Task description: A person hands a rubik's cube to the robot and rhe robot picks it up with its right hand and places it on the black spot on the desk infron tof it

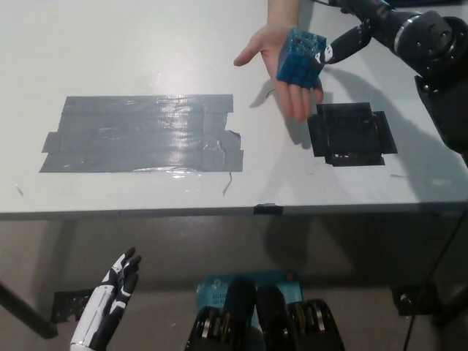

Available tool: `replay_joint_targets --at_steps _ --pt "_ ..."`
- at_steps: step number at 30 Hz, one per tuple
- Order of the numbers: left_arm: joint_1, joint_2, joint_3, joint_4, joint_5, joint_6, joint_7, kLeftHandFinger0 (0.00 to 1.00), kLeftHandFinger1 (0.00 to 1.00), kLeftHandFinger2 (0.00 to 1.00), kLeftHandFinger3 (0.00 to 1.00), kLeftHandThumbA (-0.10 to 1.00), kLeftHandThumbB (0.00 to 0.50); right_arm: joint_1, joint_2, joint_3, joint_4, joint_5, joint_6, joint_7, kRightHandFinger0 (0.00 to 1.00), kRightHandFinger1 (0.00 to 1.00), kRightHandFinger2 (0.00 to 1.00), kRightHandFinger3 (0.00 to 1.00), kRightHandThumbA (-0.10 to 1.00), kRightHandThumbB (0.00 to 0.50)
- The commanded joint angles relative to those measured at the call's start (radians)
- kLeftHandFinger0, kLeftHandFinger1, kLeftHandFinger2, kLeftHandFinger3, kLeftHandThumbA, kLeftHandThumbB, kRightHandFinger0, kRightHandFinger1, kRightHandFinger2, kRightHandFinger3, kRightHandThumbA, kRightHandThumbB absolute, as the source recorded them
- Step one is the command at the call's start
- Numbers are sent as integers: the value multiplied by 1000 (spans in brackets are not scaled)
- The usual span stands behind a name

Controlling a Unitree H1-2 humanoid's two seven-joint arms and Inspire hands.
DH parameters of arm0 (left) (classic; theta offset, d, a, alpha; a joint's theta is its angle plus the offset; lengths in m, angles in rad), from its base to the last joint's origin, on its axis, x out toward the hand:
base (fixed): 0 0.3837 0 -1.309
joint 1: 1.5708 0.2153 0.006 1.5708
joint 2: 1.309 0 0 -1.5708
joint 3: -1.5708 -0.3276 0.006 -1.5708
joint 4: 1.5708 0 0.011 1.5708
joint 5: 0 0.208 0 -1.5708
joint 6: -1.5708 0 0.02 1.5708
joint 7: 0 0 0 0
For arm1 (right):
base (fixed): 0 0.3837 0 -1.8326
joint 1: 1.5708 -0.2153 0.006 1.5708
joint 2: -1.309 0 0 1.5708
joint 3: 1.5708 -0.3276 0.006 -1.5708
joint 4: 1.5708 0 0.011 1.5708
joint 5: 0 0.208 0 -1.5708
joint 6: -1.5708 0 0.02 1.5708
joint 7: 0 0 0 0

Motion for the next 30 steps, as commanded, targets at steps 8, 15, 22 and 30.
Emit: replay_joint_targets --at_steps 8,15,22,30 --pt "-26 11 1 -51 6 36 -14 1000 1000 1000 1000 813 215 -120 38 -6 95 0 -36 50 1000 1000 1000 1000 838 498" --pt "-24 17 -9 -53 11 41 -26 1000 1000 1000 1000 736 187 -100 37 -21 54 19 -18 102 1000 1000 1000 1000 831 476" --pt "-29 15 -5 -57 14 36 -26 1000 1000 1000 1000 718 173 -116 48 2 71 -10 -45 111 1000 1000 1000 1000 821 462" --pt "-37 13 -2 -66 11 52 -25 1000 1000 1000 1000 781 196 -139 51 57 103 -84 -57 64 1000 964 872 657 -76 274"
